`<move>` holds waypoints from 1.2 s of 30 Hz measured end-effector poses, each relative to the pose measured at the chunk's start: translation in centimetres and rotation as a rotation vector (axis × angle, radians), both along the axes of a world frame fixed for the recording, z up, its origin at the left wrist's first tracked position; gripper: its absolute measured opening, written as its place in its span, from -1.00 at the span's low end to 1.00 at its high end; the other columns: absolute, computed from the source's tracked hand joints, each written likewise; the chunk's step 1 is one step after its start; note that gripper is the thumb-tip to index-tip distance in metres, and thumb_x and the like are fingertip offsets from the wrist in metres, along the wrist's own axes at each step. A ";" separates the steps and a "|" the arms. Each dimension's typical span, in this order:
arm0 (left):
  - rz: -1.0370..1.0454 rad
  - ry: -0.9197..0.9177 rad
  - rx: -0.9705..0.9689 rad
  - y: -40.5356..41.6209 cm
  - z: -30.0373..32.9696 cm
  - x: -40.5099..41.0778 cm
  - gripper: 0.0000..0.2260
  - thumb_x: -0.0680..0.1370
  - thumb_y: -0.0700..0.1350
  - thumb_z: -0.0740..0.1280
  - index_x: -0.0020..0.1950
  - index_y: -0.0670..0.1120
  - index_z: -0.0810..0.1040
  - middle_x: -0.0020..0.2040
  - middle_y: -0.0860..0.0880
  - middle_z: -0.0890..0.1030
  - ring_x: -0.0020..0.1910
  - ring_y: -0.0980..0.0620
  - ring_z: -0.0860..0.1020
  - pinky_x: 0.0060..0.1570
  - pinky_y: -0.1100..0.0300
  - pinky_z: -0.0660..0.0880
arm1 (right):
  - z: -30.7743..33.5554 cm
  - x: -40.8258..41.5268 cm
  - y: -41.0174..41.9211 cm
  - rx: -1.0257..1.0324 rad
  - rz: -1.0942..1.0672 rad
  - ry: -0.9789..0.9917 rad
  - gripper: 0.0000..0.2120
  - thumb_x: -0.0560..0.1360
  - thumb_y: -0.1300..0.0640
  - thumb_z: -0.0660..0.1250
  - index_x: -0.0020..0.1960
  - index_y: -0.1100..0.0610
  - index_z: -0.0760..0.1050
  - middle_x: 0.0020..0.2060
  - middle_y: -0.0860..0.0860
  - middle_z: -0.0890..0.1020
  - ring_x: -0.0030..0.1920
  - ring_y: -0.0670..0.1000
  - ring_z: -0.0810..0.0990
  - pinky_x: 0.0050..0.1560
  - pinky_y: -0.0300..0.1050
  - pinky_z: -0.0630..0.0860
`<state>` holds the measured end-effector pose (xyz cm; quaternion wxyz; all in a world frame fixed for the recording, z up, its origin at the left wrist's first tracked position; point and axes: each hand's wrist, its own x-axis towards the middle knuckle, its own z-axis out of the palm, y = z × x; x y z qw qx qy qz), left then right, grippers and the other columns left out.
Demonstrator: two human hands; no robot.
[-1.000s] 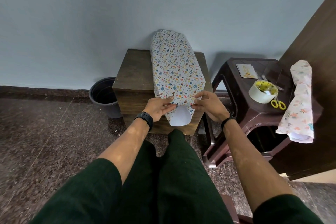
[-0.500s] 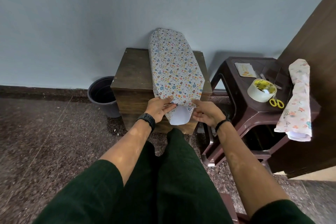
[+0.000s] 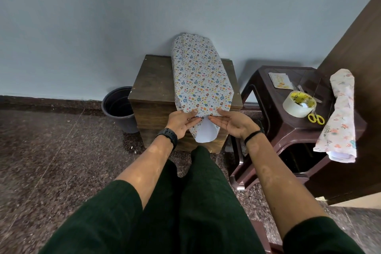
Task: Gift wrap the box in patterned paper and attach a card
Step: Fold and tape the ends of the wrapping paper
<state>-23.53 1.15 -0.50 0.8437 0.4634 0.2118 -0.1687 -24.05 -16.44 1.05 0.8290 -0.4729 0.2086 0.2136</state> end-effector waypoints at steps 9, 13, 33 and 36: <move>0.015 -0.027 -0.034 -0.1 0.1 0.0 -0.85 0.50 -0.43 0.30 -0.05 -0.21 0.47 0.00 -0.16 0.59 -0.09 -0.08 0.58 0.16 -0.04 0.50 | 0.1 -0.4 0.3 0.026 0.003 -0.067 -0.79 0.59 0.35 0.14 0.21 0.31 0.38 -0.01 0.27 0.58 -0.11 0.16 0.66 -0.12 -0.06 0.63; -0.005 -0.023 -0.066 0.1 0.2 0.1 -0.81 0.50 -0.44 0.29 0.04 -0.22 0.45 0.22 -0.24 0.53 0.05 -0.13 0.57 0.06 -0.01 0.51 | 0.2 -0.5 0.1 0.009 0.026 -0.102 -0.74 0.60 0.37 0.09 0.28 0.29 0.34 0.01 0.22 0.59 -0.09 0.12 0.65 -0.11 -0.09 0.62; -0.198 0.139 -0.084 0.4 0.9 1.1 -0.77 0.56 -0.41 0.21 0.21 -0.32 0.41 0.28 -0.31 0.46 0.19 -0.22 0.52 0.14 -0.02 0.49 | -0.2 0.2 1.0 0.014 0.002 -0.050 -0.75 0.53 0.50 0.12 0.14 0.30 0.41 -0.02 0.18 0.58 -0.02 0.15 0.58 0.07 0.01 0.58; -0.169 0.135 -0.079 0.2 0.8 1.0 -0.87 0.56 -0.46 0.17 0.03 -0.30 0.44 0.26 -0.29 0.46 0.30 -0.24 0.44 0.24 -0.04 0.43 | -0.3 0.3 1.0 -0.014 0.009 -0.044 -0.70 0.53 0.51 0.11 0.19 0.29 0.37 -0.04 0.17 0.58 0.04 0.15 0.57 0.14 0.05 0.54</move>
